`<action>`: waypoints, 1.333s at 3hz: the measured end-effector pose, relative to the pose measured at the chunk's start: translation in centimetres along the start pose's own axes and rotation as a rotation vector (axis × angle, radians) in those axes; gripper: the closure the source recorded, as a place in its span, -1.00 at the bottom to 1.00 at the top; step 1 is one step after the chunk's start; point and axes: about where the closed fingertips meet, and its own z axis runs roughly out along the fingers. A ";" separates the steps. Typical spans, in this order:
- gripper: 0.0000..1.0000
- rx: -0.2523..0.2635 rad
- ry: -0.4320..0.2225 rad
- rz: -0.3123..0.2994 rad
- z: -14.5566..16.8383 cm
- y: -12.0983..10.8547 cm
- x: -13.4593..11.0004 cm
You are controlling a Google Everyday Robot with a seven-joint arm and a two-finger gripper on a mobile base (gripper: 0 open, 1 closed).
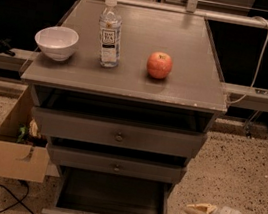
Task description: Close bottom drawer
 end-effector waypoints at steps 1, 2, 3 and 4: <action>1.00 -0.038 0.020 -0.022 2.0 0.9 0.3; 1.00 -0.138 0.077 -0.004 8.4 2.6 4.1; 1.00 -0.196 0.104 -0.016 12.6 3.6 7.9; 1.00 -0.209 0.066 -0.003 15.6 4.2 11.4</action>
Offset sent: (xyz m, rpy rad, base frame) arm 0.0014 0.0636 -0.1551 -0.0200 0.2378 0.1408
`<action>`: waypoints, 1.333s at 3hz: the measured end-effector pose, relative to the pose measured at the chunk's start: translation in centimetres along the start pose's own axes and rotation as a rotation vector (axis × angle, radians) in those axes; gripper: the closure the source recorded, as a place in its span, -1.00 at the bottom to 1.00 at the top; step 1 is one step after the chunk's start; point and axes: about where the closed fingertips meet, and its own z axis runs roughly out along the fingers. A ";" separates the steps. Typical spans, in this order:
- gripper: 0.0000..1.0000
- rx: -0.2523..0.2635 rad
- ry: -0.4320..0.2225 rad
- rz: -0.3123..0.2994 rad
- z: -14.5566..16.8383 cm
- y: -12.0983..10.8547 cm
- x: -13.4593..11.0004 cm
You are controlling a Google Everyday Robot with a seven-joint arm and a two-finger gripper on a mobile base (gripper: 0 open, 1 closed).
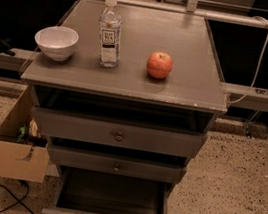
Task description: Close bottom drawer
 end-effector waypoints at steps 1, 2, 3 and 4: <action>1.00 -0.001 0.000 0.001 0.0 0.0 0.0; 1.00 -0.019 0.022 0.008 2.4 -0.3 1.7; 1.00 -0.043 0.019 0.033 6.5 -1.2 4.9; 1.00 -0.048 -0.050 0.063 7.7 -1.3 6.5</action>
Offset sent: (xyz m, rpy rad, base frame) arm 0.0142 0.0094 -0.1078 -0.0581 0.0937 0.0238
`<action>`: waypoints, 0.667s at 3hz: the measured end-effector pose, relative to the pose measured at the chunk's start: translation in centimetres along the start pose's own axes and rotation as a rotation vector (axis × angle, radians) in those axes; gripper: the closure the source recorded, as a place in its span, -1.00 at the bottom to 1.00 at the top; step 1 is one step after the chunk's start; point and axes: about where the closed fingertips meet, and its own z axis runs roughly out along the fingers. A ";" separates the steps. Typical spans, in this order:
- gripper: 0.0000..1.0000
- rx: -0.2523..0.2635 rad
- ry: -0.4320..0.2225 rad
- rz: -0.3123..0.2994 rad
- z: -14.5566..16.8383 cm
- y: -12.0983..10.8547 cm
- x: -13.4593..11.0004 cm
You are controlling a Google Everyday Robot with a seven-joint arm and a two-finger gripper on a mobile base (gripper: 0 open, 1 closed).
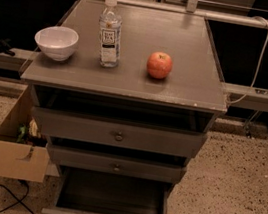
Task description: Close bottom drawer
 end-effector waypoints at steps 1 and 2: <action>1.00 0.012 -0.170 0.033 0.8 -0.6 0.8; 1.00 -0.007 -0.233 0.039 0.9 -0.6 0.4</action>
Offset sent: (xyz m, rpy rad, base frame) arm 0.0043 -0.0008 -0.0119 0.1506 -0.0425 -0.0482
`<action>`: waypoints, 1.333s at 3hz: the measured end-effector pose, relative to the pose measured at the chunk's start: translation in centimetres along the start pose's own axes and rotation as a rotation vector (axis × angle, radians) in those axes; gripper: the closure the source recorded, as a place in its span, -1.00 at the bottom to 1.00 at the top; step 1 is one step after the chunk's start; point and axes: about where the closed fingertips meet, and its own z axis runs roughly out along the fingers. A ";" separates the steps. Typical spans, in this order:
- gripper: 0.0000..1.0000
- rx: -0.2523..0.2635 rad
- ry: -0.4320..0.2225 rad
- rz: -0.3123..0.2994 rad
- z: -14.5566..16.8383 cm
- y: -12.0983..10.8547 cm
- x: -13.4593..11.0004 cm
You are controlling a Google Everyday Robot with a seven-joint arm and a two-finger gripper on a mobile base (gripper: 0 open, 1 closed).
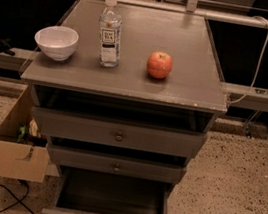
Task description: Close bottom drawer
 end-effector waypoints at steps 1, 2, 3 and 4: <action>1.00 -0.001 0.000 0.000 0.0 0.1 0.0; 1.00 -0.050 0.036 0.018 2.0 0.9 1.6; 1.00 -0.127 0.084 0.084 5.2 2.4 6.6; 1.00 -0.151 0.096 0.114 6.4 3.0 9.0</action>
Offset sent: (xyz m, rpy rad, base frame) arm -0.0204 0.0293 -0.0573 -0.0406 0.1263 0.0945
